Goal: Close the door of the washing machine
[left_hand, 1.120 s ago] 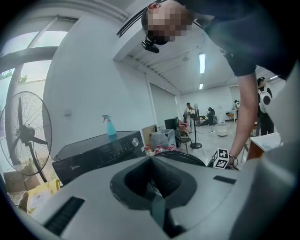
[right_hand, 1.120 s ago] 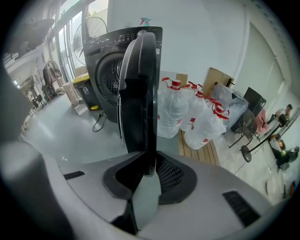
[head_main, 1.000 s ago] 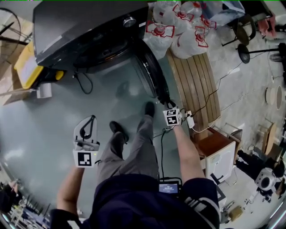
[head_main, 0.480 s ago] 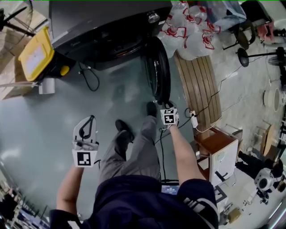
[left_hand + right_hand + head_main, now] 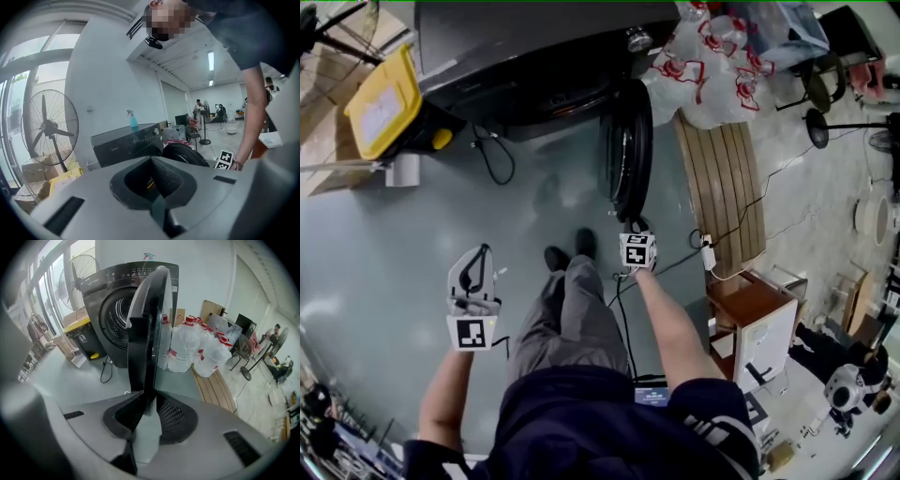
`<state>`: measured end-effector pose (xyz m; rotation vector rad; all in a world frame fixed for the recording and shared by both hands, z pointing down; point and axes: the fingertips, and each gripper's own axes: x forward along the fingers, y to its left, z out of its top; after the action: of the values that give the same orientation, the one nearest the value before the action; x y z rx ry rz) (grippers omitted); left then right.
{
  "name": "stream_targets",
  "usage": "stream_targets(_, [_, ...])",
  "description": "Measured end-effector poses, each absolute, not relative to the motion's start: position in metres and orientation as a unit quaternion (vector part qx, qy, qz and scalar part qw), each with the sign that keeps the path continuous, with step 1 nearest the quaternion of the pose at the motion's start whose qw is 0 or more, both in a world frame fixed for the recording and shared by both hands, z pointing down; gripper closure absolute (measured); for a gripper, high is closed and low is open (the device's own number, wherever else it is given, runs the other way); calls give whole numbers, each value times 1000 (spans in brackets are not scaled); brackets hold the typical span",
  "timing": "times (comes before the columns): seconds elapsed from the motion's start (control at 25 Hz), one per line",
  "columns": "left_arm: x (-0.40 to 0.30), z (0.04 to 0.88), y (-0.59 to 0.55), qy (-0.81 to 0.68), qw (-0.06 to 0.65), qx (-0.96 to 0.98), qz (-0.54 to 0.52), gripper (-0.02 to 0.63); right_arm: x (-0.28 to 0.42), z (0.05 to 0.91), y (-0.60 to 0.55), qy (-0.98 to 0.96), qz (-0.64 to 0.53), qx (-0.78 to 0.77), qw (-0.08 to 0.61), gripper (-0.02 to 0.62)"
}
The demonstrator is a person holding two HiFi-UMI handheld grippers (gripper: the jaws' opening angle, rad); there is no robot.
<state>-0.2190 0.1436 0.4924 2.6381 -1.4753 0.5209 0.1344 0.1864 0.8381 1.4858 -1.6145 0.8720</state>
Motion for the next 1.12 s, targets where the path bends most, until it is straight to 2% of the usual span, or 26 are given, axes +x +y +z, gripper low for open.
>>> stream_targets(0.56, [-210, 488, 127, -505, 30, 846, 169, 583, 90, 847, 179, -639, 355, 570, 374, 486])
stream_targets(0.72, [-234, 491, 125, -497, 27, 850, 175, 583, 58, 845, 171, -633, 367, 576, 364, 480])
stream_targets(0.84, [-256, 495, 125, -461, 0, 860, 217, 583, 35, 844, 162, -624, 373, 586, 358, 479])
stream_targets(0.96, [-288, 497, 119, -475, 29, 860, 185, 583, 8, 847, 151, -613, 376, 600, 351, 476])
stream_targets(1.12, [-330, 504, 113, -452, 20, 867, 210, 583, -30, 849, 134, -600, 384, 613, 341, 470])
